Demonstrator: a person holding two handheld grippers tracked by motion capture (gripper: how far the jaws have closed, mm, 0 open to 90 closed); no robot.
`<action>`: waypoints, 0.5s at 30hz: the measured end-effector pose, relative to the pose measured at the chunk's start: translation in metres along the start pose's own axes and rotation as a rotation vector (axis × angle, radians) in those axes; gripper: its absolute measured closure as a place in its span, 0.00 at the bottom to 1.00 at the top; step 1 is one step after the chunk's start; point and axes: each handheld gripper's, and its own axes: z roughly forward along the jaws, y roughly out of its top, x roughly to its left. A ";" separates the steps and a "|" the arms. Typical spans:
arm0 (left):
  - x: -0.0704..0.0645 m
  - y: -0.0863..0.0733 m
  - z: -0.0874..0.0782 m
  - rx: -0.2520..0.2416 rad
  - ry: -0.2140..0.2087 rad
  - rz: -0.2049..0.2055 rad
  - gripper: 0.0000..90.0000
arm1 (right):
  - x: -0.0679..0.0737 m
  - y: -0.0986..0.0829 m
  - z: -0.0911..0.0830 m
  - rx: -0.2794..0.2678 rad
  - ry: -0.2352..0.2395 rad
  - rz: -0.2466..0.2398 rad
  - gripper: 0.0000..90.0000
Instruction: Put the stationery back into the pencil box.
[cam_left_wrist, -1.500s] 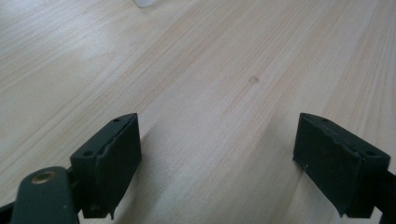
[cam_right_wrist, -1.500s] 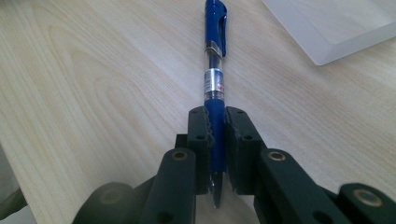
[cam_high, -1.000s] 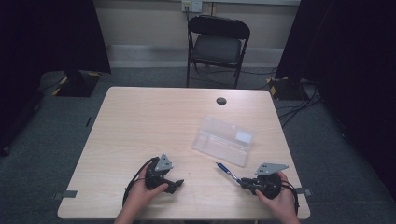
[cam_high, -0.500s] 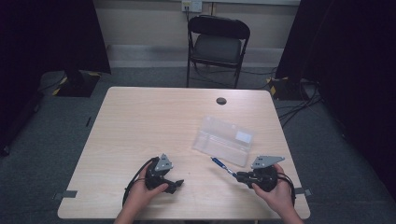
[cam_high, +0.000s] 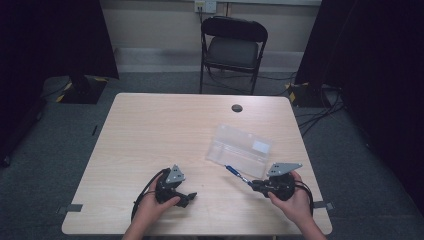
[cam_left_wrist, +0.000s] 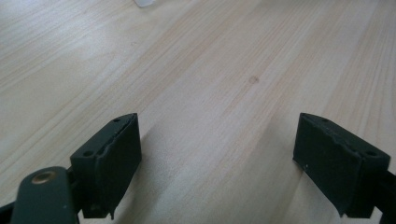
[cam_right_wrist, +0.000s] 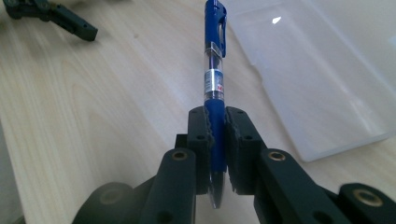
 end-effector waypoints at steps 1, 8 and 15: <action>0.000 0.000 0.000 0.000 0.000 0.000 0.16 | 0.000 0.000 0.000 0.000 0.000 0.000 0.90; 0.000 0.000 0.000 0.000 0.000 0.000 0.16 | -0.022 0.015 0.002 -0.003 0.003 -0.022 0.90; 0.000 0.000 0.000 0.000 0.000 0.000 0.16 | -0.036 0.018 0.005 0.003 -0.017 -0.005 0.90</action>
